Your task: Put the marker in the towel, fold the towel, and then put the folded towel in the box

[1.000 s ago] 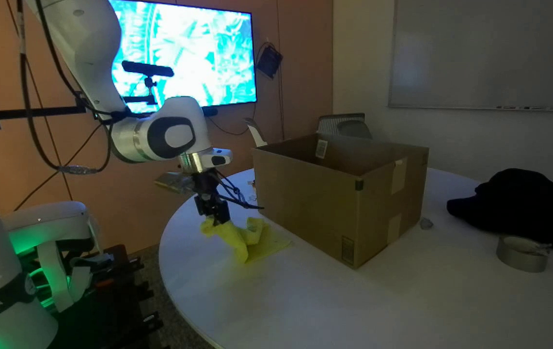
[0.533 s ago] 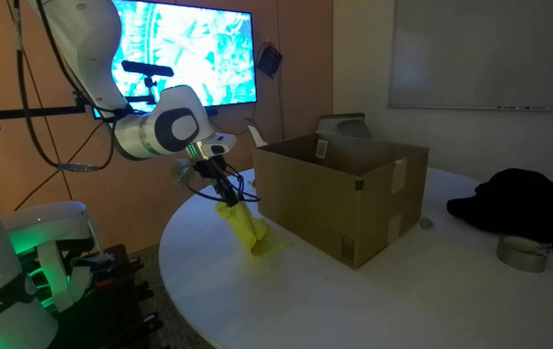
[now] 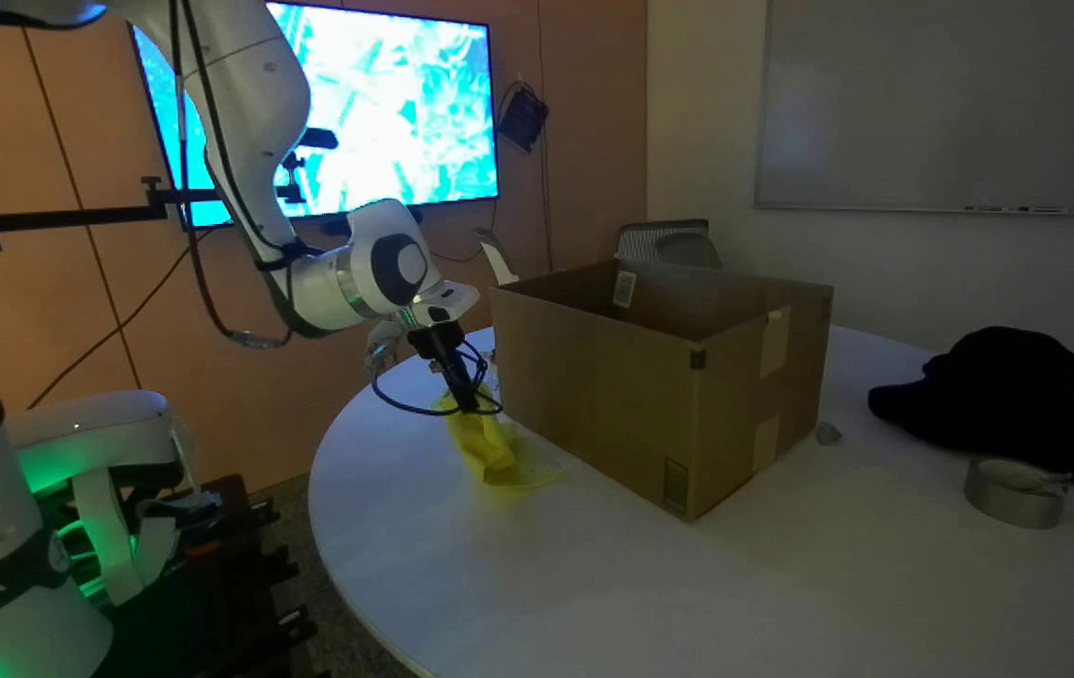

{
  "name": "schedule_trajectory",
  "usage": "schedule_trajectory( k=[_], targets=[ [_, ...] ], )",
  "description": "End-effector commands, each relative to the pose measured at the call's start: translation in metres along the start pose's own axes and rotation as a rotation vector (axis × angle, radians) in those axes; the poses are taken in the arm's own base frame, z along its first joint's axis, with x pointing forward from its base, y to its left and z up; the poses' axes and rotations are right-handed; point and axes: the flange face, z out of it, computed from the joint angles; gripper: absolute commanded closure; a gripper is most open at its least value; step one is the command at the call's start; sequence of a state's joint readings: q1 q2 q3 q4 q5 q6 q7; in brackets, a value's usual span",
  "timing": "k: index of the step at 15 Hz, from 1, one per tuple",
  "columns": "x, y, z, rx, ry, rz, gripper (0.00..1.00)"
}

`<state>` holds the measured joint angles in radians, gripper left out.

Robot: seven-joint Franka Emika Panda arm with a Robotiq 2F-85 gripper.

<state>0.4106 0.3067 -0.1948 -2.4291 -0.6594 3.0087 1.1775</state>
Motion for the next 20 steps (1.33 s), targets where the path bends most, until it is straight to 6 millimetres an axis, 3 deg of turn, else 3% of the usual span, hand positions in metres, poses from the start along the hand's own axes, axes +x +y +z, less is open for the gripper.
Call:
schedule_trajectory(
  k=[1,2,7,11,16,20],
  targets=[
    [-0.009,-0.029,0.029,-0.022,0.006,0.033,0.83],
    [-0.014,-0.032,0.033,-0.029,-0.001,0.035,0.69],
    [-0.024,-0.039,0.04,-0.048,-0.003,0.037,0.32],
    [-0.017,-0.031,0.03,-0.056,0.021,0.059,0.04],
    [-0.029,-0.031,0.022,0.019,-0.02,-0.113,0.0],
    [-0.036,-0.038,0.033,0.053,-0.094,-0.311,0.0]
  ],
)
